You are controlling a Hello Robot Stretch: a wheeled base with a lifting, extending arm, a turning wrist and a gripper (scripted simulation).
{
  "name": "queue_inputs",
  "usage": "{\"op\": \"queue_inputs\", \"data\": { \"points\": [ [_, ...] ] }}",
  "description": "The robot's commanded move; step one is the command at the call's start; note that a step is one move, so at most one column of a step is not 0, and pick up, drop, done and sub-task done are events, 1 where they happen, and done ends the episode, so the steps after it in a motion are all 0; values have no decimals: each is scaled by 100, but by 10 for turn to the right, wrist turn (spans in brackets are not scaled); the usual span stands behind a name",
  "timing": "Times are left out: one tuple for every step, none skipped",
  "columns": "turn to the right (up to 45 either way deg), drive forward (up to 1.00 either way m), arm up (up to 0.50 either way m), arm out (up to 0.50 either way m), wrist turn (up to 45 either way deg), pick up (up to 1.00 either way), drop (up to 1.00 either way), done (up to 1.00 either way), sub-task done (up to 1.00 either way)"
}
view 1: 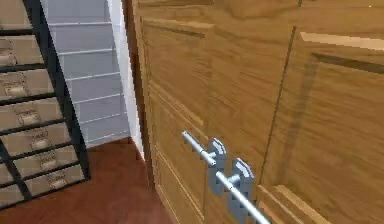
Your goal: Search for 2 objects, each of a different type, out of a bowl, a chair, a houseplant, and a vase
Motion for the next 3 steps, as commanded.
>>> {"op": "queue_inputs", "data": {
  "points": [
    [-450,0,0,0,0,0,0,0,0],
    [-450,0,0,0,0,0,0,0,0],
    [-90,0,0,0,0,0,0,0,0]
  ]
}}
